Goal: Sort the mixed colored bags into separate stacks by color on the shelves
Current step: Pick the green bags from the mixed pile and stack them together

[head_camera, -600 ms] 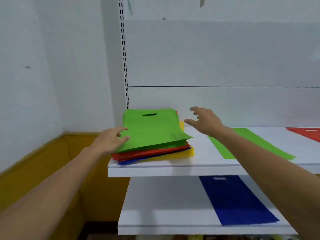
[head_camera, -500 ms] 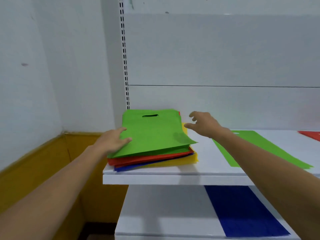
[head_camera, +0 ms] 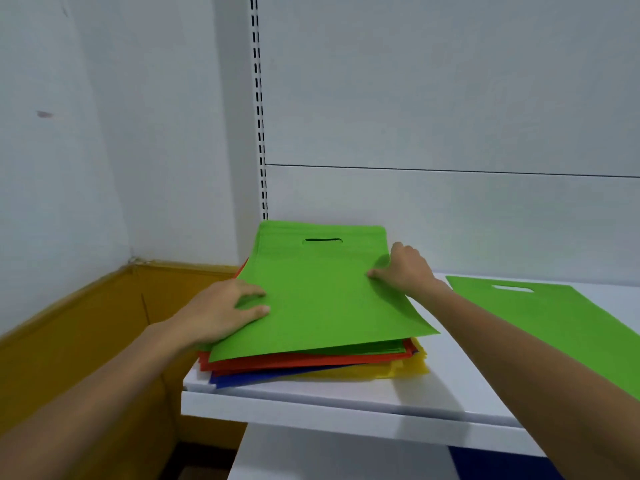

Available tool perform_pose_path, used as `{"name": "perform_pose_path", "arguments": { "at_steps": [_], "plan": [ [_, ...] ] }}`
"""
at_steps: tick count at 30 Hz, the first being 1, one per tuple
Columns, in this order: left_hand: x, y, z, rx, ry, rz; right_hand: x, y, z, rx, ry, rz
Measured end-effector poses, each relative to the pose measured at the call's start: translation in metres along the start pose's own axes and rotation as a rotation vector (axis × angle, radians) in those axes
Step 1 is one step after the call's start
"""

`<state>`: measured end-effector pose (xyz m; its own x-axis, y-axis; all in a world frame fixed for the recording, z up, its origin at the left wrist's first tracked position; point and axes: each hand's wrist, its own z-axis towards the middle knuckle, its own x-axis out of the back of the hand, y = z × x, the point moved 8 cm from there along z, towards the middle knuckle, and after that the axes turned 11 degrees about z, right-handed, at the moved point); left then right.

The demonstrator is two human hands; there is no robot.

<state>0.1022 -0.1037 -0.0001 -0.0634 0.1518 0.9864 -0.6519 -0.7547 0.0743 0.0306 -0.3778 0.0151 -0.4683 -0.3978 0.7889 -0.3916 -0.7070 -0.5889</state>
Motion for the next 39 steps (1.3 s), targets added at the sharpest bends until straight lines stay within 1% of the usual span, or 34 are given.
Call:
{"name": "perform_pose_path", "arguments": {
  "at_steps": [2, 4, 7, 10, 15, 19, 21, 23, 24, 25, 27, 29, 30, 32, 35, 39],
  "plan": [
    [0.001, -0.005, 0.000, 0.024, 0.015, -0.035, -0.003, 0.006, 0.002, -0.060, 0.030, 0.083],
    [0.003, -0.012, 0.005, 0.097, 0.040, -0.126, -0.003, 0.008, 0.003, -0.093, 0.084, 0.188],
    [0.011, -0.029, 0.015, 0.266, 0.141, -0.262, 0.001, 0.003, 0.006, -0.061, 0.191, 0.285],
    [0.006, -0.032, 0.024, 0.341, 0.137, -0.212, 0.000, -0.004, 0.002, -0.012, 0.223, 0.255],
    [-0.002, -0.031, 0.035, 0.349, 0.066, -0.198, 0.004, -0.010, -0.003, 0.071, 0.284, 0.294],
    [0.000, -0.030, 0.041, 0.343, 0.054, -0.232, 0.004, -0.007, -0.004, 0.092, 0.299, 0.461],
    [0.003, -0.026, 0.040, 0.320, 0.128, -0.188, 0.007, -0.009, -0.004, 0.133, 0.340, 0.391],
    [0.010, -0.023, 0.038, 0.288, 0.267, -0.161, 0.006, -0.014, -0.006, 0.189, 0.370, 0.261],
    [0.013, -0.023, 0.039, 0.263, 0.339, -0.177, 0.005, -0.018, -0.006, 0.213, 0.375, 0.236],
    [0.016, -0.023, 0.040, 0.242, 0.401, -0.211, 0.005, -0.021, -0.006, 0.247, 0.373, 0.240],
    [0.024, -0.025, 0.041, 0.231, 0.476, -0.293, 0.002, -0.024, -0.002, 0.255, 0.281, 0.304],
    [0.029, -0.029, 0.039, 0.258, 0.501, -0.362, -0.002, -0.030, 0.000, 0.275, 0.155, 0.300],
    [0.030, -0.030, 0.037, 0.267, 0.502, -0.372, -0.001, -0.031, 0.001, 0.285, 0.145, 0.287],
    [0.029, -0.030, 0.035, 0.270, 0.479, -0.384, 0.008, -0.033, 0.002, 0.292, 0.218, 0.311],
    [0.026, -0.031, 0.036, 0.276, 0.434, -0.471, 0.019, -0.034, 0.002, 0.273, 0.328, 0.412],
    [0.030, -0.032, 0.036, 0.300, 0.465, -0.517, 0.020, -0.045, -0.003, 0.395, 0.382, 0.284]
  ]
}}
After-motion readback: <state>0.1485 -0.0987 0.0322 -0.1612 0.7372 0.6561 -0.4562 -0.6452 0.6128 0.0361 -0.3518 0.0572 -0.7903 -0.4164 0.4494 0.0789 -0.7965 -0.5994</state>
